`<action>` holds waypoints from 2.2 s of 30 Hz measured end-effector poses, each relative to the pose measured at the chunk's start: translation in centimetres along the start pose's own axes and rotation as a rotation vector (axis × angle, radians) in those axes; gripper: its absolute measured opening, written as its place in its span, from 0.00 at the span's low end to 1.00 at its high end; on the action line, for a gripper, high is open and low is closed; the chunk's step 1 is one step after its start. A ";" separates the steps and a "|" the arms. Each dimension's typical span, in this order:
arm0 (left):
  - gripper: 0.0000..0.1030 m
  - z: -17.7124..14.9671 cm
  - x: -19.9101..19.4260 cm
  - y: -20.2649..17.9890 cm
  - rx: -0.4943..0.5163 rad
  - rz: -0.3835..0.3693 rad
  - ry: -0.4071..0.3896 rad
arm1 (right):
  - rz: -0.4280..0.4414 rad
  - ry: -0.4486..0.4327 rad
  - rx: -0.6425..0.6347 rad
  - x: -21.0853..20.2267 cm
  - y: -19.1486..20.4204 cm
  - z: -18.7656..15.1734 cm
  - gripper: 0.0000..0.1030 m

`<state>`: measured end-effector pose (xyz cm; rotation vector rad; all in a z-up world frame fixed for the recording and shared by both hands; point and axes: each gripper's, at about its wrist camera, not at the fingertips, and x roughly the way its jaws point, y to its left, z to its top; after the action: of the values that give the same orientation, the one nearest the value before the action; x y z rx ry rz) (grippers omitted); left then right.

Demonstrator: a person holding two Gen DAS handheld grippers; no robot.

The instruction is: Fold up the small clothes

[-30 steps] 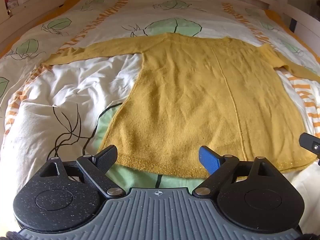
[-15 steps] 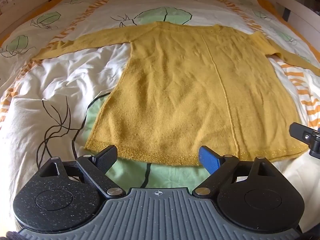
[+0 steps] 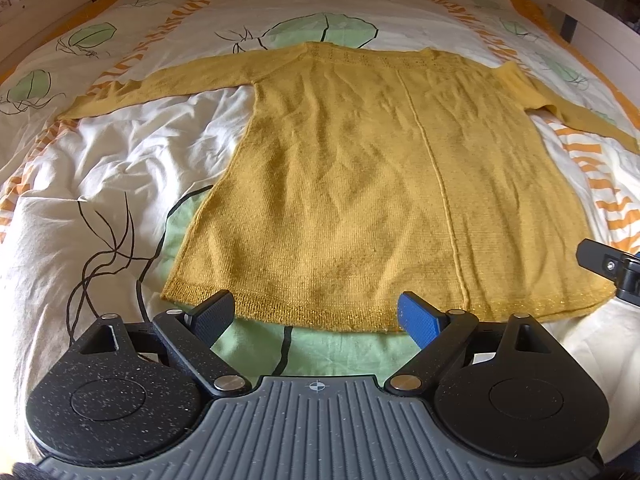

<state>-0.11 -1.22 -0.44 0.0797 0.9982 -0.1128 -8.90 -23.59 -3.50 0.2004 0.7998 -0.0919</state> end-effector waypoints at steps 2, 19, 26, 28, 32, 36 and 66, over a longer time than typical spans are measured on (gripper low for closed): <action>0.86 0.0 0.1 0.0 -0.002 0.000 0.002 | 0.000 0.003 0.008 0.0 -0.1 0.0 0.96; 0.86 0.0 0.5 0.0 -0.005 0.002 0.019 | 0.004 0.021 0.019 0.4 -0.2 0.1 0.96; 0.86 -0.1 0.7 0.0 -0.007 0.003 0.024 | 0.013 0.032 0.029 0.6 -0.2 -0.1 0.96; 0.86 -0.2 0.8 0.1 -0.008 0.003 0.026 | 0.015 0.037 0.032 0.7 -0.2 -0.2 0.97; 0.86 -0.2 1.0 0.3 -0.015 0.005 0.032 | 0.019 0.047 0.037 0.9 -0.3 -0.3 0.97; 0.86 -0.2 1.2 0.4 -0.020 0.004 0.039 | 0.020 0.057 0.040 1.0 -0.3 -0.4 0.97; 0.86 3.5 3.9 0.7 -0.025 0.019 0.043 | 0.081 0.156 0.101 5.5 -1.8 2.1 0.97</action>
<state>4.98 -1.21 -1.86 0.0686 1.0412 -0.0818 -3.94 -25.83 -6.29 0.3379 0.9424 -0.0406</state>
